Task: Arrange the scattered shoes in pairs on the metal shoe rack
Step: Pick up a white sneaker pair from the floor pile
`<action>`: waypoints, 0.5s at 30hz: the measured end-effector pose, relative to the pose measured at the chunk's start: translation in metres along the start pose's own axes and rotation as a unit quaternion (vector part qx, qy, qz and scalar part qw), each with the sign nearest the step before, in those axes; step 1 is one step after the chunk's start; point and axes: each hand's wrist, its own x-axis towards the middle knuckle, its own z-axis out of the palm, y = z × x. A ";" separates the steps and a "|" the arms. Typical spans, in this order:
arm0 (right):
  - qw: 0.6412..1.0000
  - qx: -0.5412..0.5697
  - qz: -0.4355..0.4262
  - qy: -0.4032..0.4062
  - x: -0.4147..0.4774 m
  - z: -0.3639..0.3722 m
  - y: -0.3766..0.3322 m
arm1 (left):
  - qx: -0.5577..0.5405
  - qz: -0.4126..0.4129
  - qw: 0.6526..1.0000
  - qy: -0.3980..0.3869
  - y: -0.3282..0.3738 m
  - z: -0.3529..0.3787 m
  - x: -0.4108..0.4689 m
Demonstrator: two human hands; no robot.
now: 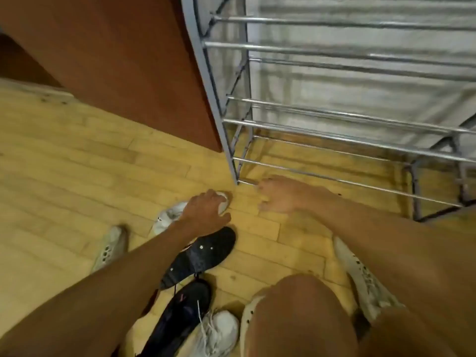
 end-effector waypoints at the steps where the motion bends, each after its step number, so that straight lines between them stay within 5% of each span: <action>1: 1.000 -0.013 -0.012 -0.002 0.007 0.006 -0.007 | -0.002 -0.016 1.000 0.001 -0.011 0.008 -0.006; 5: 0.998 -0.053 -0.024 0.000 0.006 0.017 -0.048 | 0.003 -0.061 0.998 0.035 -0.049 0.033 -0.048; 15: 0.994 -0.069 -0.019 -0.080 -0.019 0.070 -0.138 | -0.144 -0.109 0.983 -0.032 -0.103 0.102 -0.135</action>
